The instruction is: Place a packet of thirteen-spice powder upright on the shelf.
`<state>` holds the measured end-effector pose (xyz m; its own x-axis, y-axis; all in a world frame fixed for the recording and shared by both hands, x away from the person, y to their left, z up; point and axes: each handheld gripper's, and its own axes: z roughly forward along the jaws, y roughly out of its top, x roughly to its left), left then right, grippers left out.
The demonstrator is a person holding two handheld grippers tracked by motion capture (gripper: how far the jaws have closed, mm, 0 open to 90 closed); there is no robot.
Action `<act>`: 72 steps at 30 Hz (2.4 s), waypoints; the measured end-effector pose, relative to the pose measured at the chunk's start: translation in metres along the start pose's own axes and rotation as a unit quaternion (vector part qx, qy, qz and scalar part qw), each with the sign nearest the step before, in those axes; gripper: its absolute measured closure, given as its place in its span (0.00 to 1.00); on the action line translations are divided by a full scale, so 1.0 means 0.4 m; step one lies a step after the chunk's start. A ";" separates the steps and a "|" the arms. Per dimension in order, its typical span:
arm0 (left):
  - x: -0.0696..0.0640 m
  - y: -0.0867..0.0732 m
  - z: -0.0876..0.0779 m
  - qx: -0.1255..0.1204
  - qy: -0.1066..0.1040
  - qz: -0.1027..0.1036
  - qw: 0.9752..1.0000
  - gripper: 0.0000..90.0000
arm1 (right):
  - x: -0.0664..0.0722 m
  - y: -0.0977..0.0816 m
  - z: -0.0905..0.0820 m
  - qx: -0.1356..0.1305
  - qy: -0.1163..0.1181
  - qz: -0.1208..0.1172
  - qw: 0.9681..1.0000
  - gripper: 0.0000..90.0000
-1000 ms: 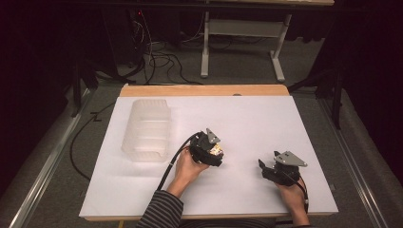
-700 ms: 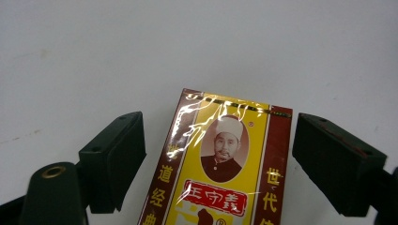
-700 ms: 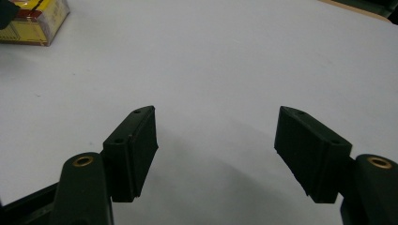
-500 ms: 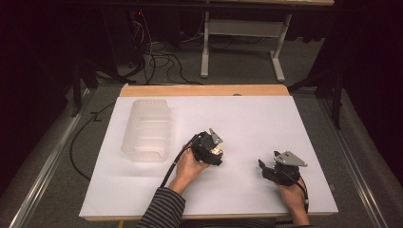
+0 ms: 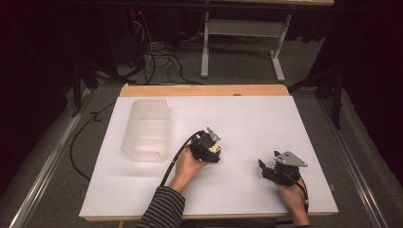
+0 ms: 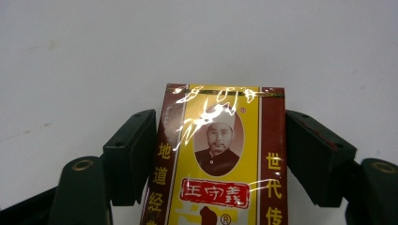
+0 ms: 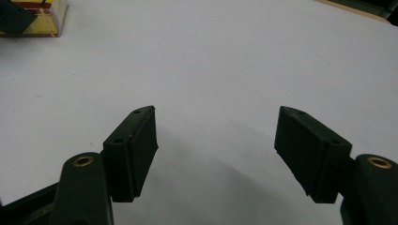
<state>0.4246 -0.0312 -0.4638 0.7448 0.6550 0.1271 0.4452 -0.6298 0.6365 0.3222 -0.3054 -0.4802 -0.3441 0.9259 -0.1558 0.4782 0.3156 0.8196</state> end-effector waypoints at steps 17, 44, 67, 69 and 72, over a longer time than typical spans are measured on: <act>0.019 -0.005 -0.092 -0.053 -0.009 -0.021 0.998 0.36 | 0.001 0.001 0.000 0.002 -0.002 -0.004 1.000 0.34; 0.064 -0.042 -0.191 -0.114 0.013 -0.054 0.992 0.36 | 0.001 0.001 0.001 0.004 -0.001 -0.003 1.000 0.34; 0.123 -0.084 -0.273 -0.167 0.040 -0.099 0.980 0.36 | 0.001 0.001 0.002 0.005 -0.001 -0.001 1.000 0.34; 0.125 -0.086 -0.280 -0.172 0.043 -0.100 0.979 0.36 | 0.001 0.001 0.002 0.005 -0.001 0.000 1.000 0.34; 0.127 -0.088 -0.288 -0.177 0.045 -0.102 0.978 0.36 | 0.001 0.001 0.002 0.005 -0.001 -0.001 1.000 0.34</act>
<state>0.3896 0.0725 -0.3922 0.6049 0.7959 0.0253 0.3690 -0.3083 0.8768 0.3229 -0.3046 -0.4804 -0.3427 0.9261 -0.1579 0.4859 0.3186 0.8139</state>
